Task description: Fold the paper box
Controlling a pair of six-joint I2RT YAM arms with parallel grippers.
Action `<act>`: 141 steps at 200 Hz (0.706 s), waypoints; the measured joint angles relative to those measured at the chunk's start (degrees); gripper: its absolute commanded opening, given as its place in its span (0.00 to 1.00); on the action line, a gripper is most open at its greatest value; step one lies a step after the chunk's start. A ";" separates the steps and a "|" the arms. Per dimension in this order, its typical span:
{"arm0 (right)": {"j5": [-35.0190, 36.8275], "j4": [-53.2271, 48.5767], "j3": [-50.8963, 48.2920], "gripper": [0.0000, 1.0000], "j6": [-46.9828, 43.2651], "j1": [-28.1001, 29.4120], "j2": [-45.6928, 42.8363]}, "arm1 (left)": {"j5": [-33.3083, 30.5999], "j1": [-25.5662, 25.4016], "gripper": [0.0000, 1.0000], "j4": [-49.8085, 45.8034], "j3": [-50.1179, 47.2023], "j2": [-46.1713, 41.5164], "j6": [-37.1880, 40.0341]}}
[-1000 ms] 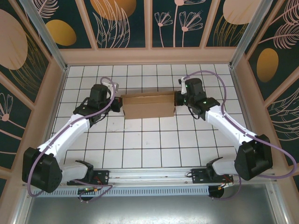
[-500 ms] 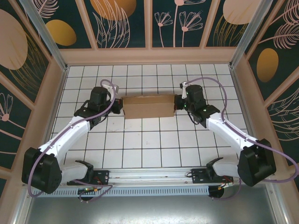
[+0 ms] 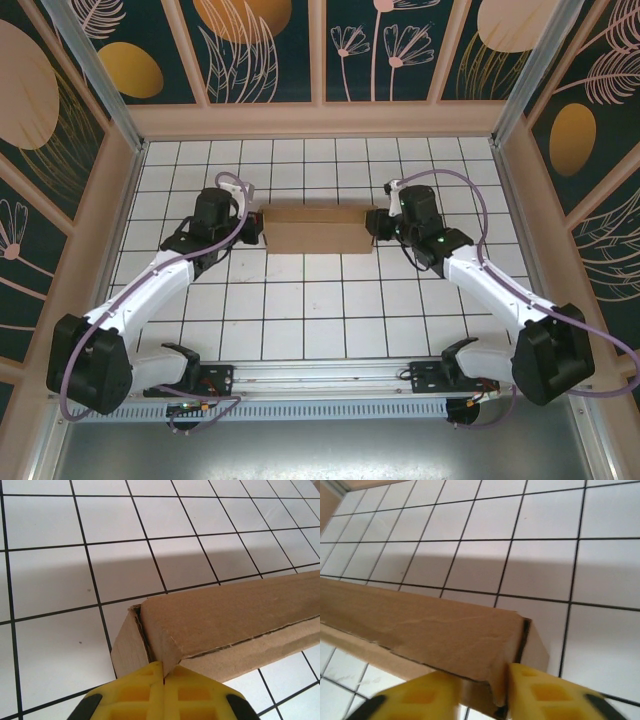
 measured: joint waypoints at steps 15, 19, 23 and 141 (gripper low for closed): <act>-2.27 -1.49 0.20 0.53 -1.31 0.00 -1.01 | -0.13 -0.07 0.00 -0.09 0.24 0.22 -0.02; -2.71 -1.79 0.20 0.54 -1.66 0.00 -1.27 | -0.15 -0.11 0.00 -0.09 0.28 0.26 -0.02; -3.28 -2.12 0.20 0.56 -2.08 -0.07 -1.62 | -0.20 -0.17 0.00 -0.11 0.33 0.35 -0.02; -13.64 -0.28 0.72 0.41 9.62 -9.64 -0.90 | -0.48 -0.63 0.00 -0.07 0.39 0.46 0.00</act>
